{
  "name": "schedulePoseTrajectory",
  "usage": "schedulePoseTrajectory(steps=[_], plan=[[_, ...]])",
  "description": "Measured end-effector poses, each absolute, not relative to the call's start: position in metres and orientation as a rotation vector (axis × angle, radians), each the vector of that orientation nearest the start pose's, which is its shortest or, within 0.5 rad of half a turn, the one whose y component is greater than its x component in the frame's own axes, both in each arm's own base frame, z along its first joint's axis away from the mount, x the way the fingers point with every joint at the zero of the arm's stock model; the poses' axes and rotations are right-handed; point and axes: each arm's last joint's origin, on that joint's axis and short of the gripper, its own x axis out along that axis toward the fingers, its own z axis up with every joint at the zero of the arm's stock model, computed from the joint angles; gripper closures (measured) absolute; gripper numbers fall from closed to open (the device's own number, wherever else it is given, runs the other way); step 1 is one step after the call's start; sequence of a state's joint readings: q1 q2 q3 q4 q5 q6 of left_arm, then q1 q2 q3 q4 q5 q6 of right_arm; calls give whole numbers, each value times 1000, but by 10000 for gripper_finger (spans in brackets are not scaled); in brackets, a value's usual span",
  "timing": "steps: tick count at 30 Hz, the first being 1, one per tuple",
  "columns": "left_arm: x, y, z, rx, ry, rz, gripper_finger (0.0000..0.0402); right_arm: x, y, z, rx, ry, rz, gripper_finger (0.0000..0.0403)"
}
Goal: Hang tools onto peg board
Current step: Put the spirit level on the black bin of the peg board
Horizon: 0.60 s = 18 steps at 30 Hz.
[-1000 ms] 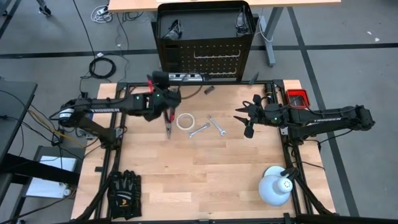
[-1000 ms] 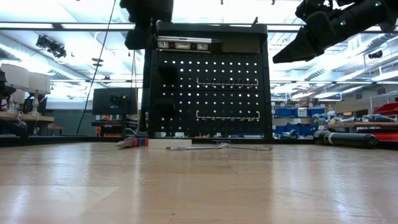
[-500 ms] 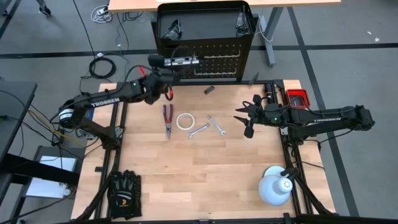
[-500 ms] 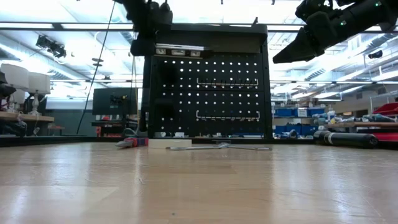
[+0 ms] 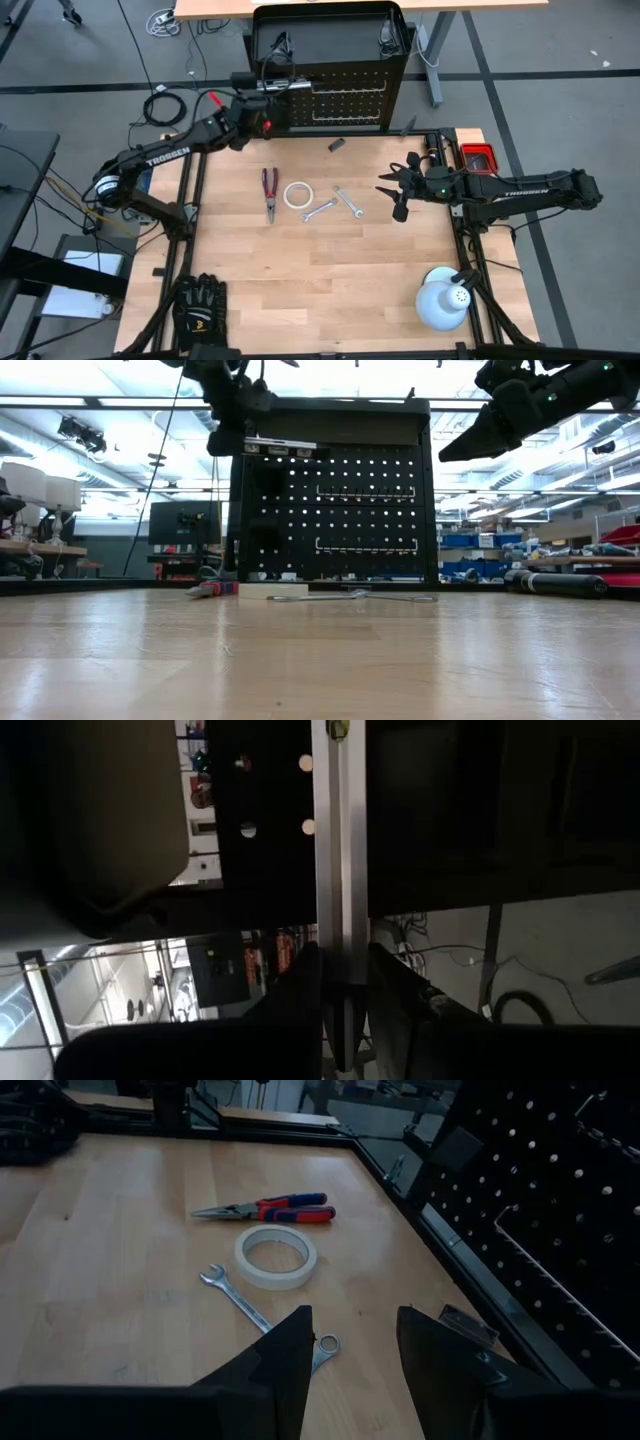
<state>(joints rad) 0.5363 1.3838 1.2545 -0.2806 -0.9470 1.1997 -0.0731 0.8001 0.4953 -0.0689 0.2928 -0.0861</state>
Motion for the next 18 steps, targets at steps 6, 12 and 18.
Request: schedulePoseTrajectory(steps=[6,12,18], plan=[[238,183,356,1018,1274,1012,357,176,-21,242,-125,389,-340,247],[235,184,351,1020,1321,942,357,176,-21,242,-124,389,-339,247],[233,183,345,1021,1369,881,356,176,-21,242,-124,388,-339,247]])
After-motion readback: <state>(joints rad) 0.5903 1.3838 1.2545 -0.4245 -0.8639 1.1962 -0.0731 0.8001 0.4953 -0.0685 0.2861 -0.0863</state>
